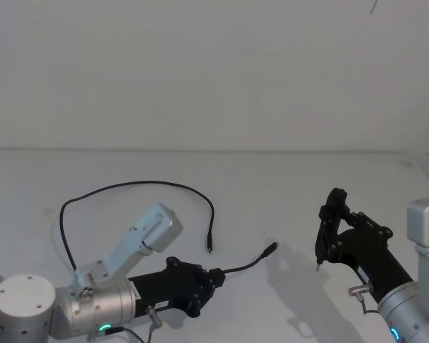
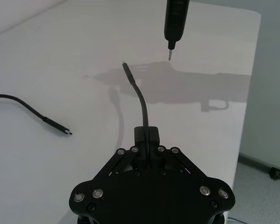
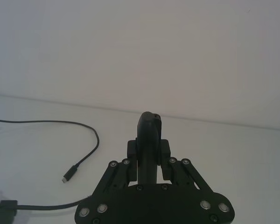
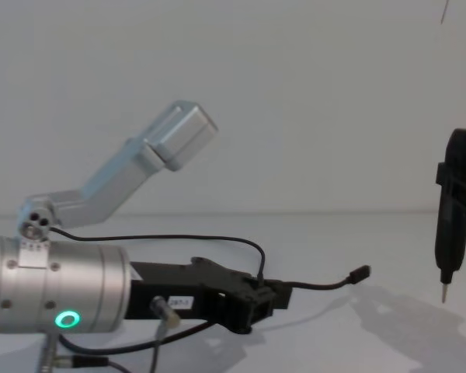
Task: Pick up the data cable with the one hand.
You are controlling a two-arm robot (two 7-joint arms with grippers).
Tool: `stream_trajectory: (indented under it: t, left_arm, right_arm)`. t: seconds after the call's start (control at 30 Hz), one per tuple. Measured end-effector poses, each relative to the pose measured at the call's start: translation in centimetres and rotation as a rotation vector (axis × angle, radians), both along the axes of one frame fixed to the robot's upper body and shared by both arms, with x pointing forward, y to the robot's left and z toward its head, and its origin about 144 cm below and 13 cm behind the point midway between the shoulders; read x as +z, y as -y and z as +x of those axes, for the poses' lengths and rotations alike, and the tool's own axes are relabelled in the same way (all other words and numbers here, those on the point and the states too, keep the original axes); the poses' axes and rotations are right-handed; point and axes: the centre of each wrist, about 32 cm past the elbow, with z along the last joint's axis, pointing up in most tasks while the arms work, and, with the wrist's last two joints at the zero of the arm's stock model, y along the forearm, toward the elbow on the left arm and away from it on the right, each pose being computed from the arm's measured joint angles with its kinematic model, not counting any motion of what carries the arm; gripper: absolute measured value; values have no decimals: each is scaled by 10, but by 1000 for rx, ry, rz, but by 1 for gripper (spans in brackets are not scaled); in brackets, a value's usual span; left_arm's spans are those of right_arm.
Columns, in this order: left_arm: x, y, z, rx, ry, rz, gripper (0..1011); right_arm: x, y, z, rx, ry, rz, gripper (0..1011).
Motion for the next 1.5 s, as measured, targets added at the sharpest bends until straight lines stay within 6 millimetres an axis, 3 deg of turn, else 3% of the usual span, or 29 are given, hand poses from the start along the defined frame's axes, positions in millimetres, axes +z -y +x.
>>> stream_trajectory:
  t: [0.67, 1.17, 1.5]
  left_arm:
    - [8, -20, -6, -2, 4, -3, 41]
    - [9, -23, -7, -3, 5, -4, 41]
    - [10, -24, -8, -3, 5, -3, 41]
  right_arm:
    - [6, -4, 4, 9, 19, 69, 279]
    - [17, -27, 26, 60, 47, 265, 279]
    - [13, -40, 38, 79, 23, 344, 279]
